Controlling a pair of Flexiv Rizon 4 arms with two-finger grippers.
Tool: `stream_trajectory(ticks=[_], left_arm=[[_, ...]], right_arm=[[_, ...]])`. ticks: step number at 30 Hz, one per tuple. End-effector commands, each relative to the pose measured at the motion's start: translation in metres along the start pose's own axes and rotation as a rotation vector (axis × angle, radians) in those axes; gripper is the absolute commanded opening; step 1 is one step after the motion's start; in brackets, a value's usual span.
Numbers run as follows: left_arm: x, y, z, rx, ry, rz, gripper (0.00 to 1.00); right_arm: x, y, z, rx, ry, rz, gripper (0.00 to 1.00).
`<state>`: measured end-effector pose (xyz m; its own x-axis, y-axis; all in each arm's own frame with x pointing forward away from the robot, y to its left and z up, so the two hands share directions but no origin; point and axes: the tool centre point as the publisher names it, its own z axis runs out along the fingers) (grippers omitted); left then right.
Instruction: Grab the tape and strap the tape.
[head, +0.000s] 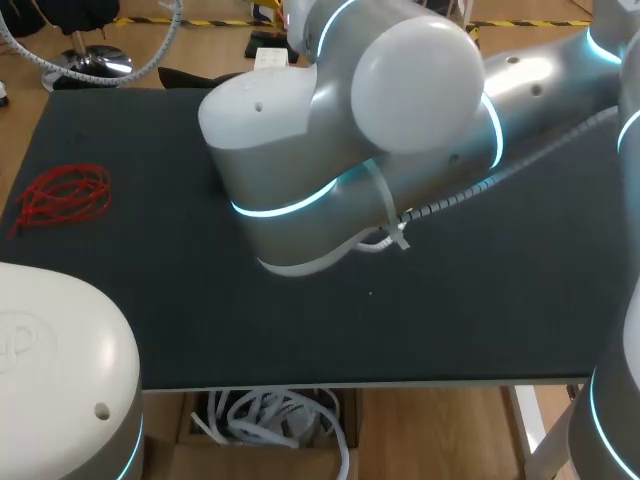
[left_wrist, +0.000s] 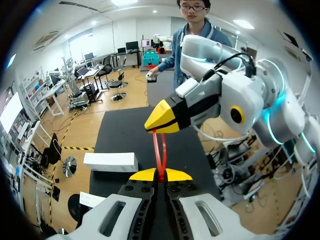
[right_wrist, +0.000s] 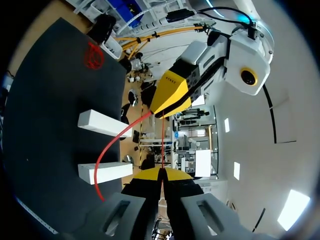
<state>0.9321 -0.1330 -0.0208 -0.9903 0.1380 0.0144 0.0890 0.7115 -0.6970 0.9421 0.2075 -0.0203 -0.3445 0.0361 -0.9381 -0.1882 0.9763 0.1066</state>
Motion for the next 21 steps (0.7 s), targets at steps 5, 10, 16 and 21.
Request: stream_trajectory(ticks=[5,10,16,21], left_arm=[[0.000,-0.001,-0.001,-0.003,0.002,-0.001,0.00],[0.000,-0.001,-0.001,-0.003,0.002,-0.001,0.00],[0.000,-0.001,-0.001,-0.003,0.002,-0.001,0.00],[0.000,-0.001,-0.001,-0.003,0.002,-0.001,0.00]], right_arm=[[0.000,0.009,0.001,0.005,0.009,-0.005,0.00],[0.000,0.012,0.003,0.003,0.010,-0.007,0.00],[0.001,0.017,0.005,0.000,0.014,-0.011,0.00],[0.005,0.022,0.006,-0.006,0.022,-0.014,0.00]])
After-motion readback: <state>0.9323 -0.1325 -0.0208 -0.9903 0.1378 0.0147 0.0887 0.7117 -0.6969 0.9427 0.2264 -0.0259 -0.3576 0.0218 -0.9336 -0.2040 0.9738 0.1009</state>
